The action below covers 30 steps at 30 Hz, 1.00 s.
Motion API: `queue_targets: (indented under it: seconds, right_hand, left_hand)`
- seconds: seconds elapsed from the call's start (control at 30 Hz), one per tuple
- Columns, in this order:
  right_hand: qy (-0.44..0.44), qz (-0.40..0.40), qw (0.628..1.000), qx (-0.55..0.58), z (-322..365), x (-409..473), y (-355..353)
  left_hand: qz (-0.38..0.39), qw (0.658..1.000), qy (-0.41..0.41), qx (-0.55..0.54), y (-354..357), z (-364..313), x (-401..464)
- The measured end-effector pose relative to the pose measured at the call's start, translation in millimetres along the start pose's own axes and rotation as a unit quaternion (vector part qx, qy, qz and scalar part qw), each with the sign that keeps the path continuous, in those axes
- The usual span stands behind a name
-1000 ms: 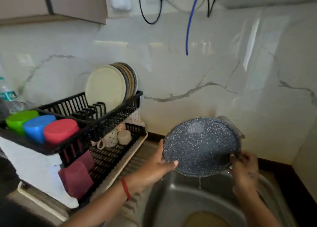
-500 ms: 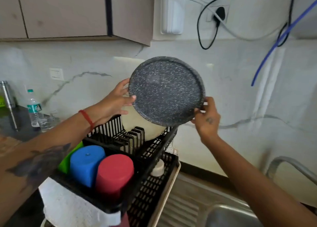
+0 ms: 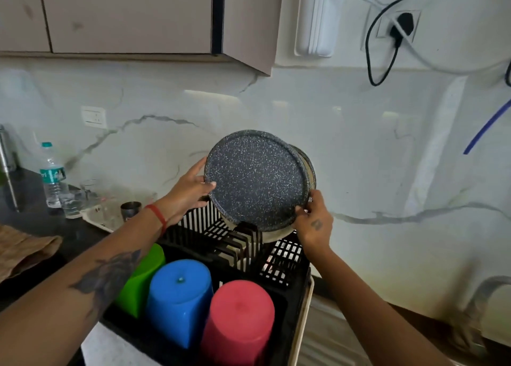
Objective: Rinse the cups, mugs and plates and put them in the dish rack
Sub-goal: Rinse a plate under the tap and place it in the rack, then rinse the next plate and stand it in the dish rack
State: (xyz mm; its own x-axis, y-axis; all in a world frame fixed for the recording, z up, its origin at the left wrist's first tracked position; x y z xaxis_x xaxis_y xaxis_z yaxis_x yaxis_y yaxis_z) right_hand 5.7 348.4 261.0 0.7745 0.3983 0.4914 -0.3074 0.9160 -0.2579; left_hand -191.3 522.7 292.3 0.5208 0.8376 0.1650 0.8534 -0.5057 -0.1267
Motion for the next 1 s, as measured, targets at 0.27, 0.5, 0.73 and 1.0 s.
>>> queue_targets:
  seconds: [0.27, 0.5, 0.73, 1.0]
  right_hand:
    - [-0.046, 0.078, 0.986, -0.142, 8, -6, 7]
    - [-0.001, 0.079, 0.966, -0.246, 11, -12, 4]
    - [-0.023, 0.048, 0.978, -0.203, 18, -22, -8]
    - [-0.144, 0.003, 0.986, -0.084, -2, -29, -84]
  left_hand:
    - [0.021, 0.996, -0.065, 0.054, 4, 32, 5]
    - [0.077, 0.986, -0.095, 0.115, 12, 40, -1]
    - [0.098, 0.966, -0.064, 0.23, 14, 32, -17]
    - [0.141, 0.922, 0.156, 0.325, 65, -53, -57]
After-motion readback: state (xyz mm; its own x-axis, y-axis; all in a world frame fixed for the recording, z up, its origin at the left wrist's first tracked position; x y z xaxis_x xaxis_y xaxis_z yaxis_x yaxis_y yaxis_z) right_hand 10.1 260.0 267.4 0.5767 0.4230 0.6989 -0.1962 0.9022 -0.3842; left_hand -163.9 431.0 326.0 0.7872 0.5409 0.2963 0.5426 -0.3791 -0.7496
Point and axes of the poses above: each hand's wrist, its own x-axis towards the middle knuckle, its own y-axis out of the palm, z = x × y, the point moved 4 cm from there along x, towards the middle knuckle, and after that the axes turned 3 degrees about -z, right-handed, at the moved point
